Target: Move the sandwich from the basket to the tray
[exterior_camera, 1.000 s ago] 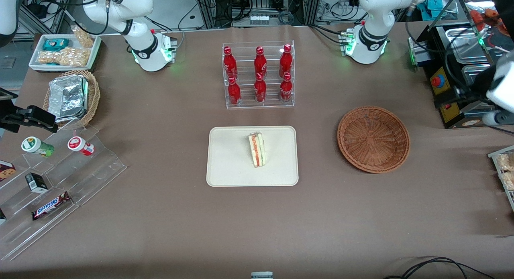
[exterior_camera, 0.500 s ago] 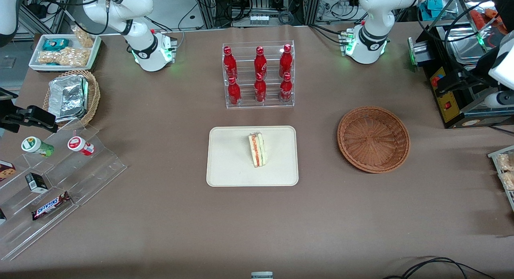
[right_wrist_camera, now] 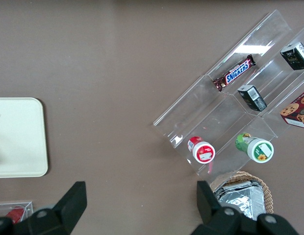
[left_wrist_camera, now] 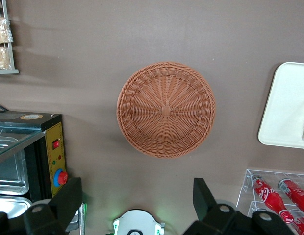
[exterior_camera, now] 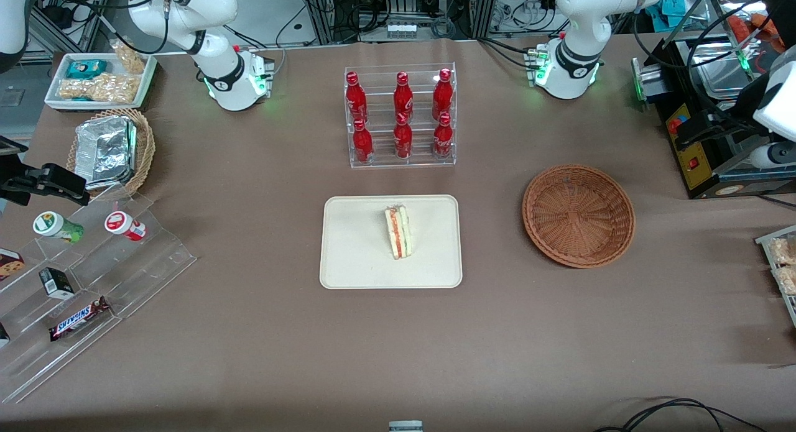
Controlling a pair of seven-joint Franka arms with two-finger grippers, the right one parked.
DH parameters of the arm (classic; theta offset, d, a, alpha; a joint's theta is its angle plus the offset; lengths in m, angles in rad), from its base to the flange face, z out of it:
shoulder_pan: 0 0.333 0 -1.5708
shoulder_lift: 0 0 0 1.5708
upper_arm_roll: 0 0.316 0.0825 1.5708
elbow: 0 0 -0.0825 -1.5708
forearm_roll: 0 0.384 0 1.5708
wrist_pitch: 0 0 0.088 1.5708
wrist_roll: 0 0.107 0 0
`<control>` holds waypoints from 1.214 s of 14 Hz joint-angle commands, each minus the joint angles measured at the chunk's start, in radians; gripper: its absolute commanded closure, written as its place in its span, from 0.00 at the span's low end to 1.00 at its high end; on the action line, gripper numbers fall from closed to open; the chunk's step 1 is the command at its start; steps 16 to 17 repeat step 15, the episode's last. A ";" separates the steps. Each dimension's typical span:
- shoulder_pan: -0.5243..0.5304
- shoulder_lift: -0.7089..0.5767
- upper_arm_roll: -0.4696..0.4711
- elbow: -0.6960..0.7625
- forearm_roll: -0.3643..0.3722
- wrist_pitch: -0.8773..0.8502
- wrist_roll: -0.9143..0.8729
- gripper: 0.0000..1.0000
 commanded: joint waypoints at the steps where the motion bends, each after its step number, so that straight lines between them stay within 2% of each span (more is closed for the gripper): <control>1: -0.009 -0.009 0.000 0.001 0.006 0.010 -0.017 0.00; 7: -0.009 -0.003 0.000 0.006 -0.003 0.030 -0.020 0.00; 10: -0.011 0.008 0.000 0.006 -0.044 0.038 -0.034 0.00; 17: -0.012 0.020 -0.009 0.003 -0.034 0.124 -0.051 0.00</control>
